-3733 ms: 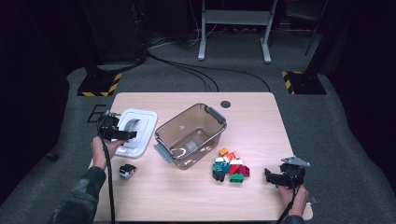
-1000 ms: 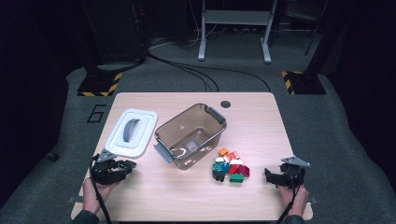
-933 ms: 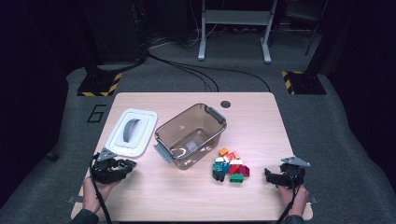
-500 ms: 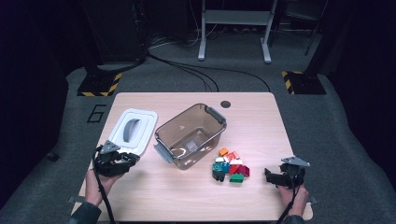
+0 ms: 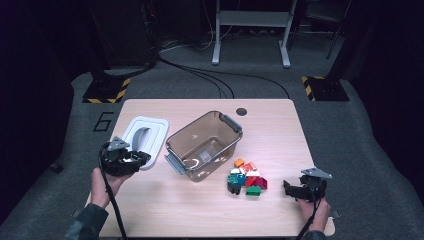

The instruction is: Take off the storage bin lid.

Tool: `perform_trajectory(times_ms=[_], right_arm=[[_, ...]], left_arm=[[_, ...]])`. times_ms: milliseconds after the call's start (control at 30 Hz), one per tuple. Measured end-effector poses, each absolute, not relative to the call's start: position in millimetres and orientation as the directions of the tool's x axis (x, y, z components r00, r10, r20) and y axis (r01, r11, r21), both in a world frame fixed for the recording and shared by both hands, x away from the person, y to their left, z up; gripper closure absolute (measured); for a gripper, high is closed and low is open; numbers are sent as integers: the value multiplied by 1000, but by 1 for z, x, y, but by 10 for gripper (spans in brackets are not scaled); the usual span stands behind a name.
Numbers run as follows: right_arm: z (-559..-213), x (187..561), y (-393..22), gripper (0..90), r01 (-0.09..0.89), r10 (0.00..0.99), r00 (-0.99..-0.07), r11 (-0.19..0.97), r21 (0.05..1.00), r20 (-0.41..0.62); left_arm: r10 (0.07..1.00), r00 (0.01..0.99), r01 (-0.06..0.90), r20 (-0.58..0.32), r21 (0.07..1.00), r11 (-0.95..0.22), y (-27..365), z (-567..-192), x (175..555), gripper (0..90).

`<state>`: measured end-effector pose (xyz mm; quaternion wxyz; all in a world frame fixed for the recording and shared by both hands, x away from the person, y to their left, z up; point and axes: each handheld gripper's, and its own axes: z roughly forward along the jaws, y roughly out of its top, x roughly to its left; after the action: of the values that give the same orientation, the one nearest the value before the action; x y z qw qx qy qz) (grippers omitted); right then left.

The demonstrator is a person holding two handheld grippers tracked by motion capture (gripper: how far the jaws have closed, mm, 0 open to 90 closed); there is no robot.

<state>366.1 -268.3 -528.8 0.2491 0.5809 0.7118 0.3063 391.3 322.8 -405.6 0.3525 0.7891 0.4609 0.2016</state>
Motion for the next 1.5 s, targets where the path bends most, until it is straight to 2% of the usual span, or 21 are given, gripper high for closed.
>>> perform_trajectory(times_ms=[533,933,1500], right_arm=[[-529,366,-268,40,674,980,-201,137,725,2],[-529,366,-268,40,674,980,-201,138,726,1],[-529,366,-268,41,674,979,-202,138,726,2]], left_arm=[[846,532,543,29,756,-366,309,-367,410,481],[801,598,500,43,760,-415,280,-343,420,481],[722,691,473,15,747,-468,234,-344,425,481]])
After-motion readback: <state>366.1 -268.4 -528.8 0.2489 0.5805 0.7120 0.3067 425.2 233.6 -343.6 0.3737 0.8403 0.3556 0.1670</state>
